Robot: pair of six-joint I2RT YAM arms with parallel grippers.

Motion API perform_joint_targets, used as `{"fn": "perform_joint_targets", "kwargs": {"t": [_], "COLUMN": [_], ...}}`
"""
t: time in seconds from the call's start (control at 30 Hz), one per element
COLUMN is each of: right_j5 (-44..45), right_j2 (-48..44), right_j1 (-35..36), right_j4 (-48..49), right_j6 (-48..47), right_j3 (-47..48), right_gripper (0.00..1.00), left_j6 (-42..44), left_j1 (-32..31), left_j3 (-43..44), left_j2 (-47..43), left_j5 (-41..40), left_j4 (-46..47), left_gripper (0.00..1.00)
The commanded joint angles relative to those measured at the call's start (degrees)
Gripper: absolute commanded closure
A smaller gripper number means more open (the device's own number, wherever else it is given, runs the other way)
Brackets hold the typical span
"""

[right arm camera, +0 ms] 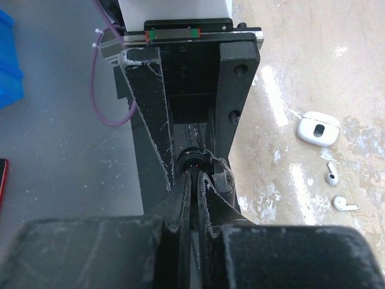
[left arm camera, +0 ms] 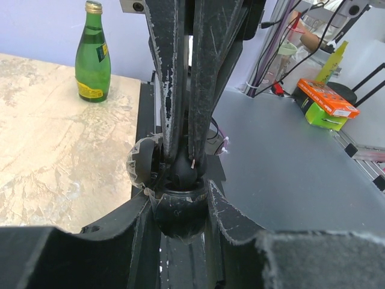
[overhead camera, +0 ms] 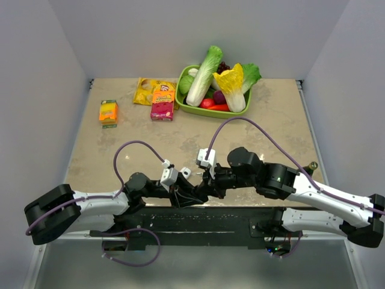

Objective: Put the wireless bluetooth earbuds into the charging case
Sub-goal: Place the earbud in the charging case.

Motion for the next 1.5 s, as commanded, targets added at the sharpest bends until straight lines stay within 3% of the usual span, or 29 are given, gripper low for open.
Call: {"fn": "perform_joint_targets", "kwargs": {"t": [0.0, 0.73, 0.93, 1.2, 1.47], "right_j5": [-0.8, 2.5, 3.3, 4.5, 5.8], "right_j2": [0.2, 1.2, 0.9, 0.6, 0.3], "right_j1": [0.5, 2.1, 2.3, 2.3, 2.6], "right_j4": [2.3, 0.2, 0.9, -0.8, -2.0], "right_j6": [-0.5, -1.6, -1.1, -2.3, -2.7], "right_j3": [-0.3, -1.0, -0.9, -0.1, 0.6], "right_gripper": [1.0, 1.0, 0.93, 0.96, 0.83], "left_j6": [-0.5, -0.3, -0.4, -2.4, -5.3], "left_j1": [-0.4, -0.4, -0.4, -0.4, -0.4], "left_j3": [2.3, 3.2, 3.1, 2.5, 2.6], "left_j2": [0.3, -2.1, -1.6, -1.4, 0.4], "left_j5": [0.8, 1.0, 1.1, 3.2, 6.0], "left_j4": [4.9, 5.0, 5.4, 8.4, 13.3], "left_gripper": [1.0, 1.0, 1.0, 1.0, 1.0]}}
